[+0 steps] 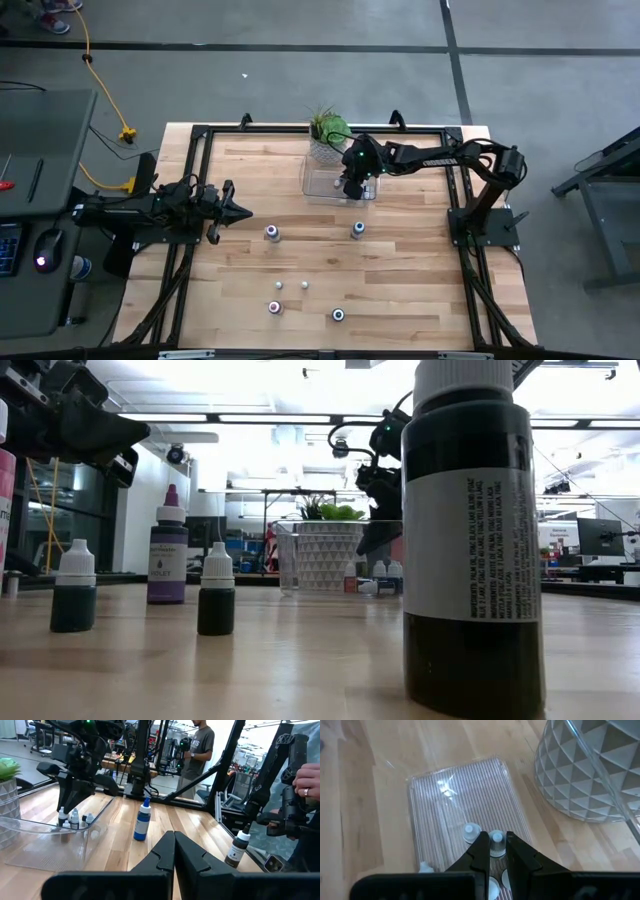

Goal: Pick & Place food coloring
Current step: Put the small black food coloring bottle into the bin

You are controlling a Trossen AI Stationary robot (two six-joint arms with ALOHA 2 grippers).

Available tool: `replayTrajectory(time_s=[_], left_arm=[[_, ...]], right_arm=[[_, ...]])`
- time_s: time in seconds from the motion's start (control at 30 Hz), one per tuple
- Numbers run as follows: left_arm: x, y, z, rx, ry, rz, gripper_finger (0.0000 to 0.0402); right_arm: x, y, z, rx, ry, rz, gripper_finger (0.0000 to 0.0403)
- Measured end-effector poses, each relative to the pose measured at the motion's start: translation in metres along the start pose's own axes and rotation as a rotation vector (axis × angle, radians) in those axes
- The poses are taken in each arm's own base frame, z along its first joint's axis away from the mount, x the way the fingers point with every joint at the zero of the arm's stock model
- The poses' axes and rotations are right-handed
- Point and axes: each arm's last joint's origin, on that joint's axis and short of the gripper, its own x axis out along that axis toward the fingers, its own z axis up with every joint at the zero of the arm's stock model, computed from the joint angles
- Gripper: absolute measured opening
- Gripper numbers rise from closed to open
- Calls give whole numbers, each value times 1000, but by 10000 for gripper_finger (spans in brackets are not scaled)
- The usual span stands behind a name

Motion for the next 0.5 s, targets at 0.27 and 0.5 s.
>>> replayTrajectory(time_s=[0.27,0.5], left_arm=[[0,0,0,0,0,-1,0],[0,0,0,0,0,-1,0]], right_arm=[[0,0,0,27,5,8,30],[-1,1,0,63,11,19,30]])
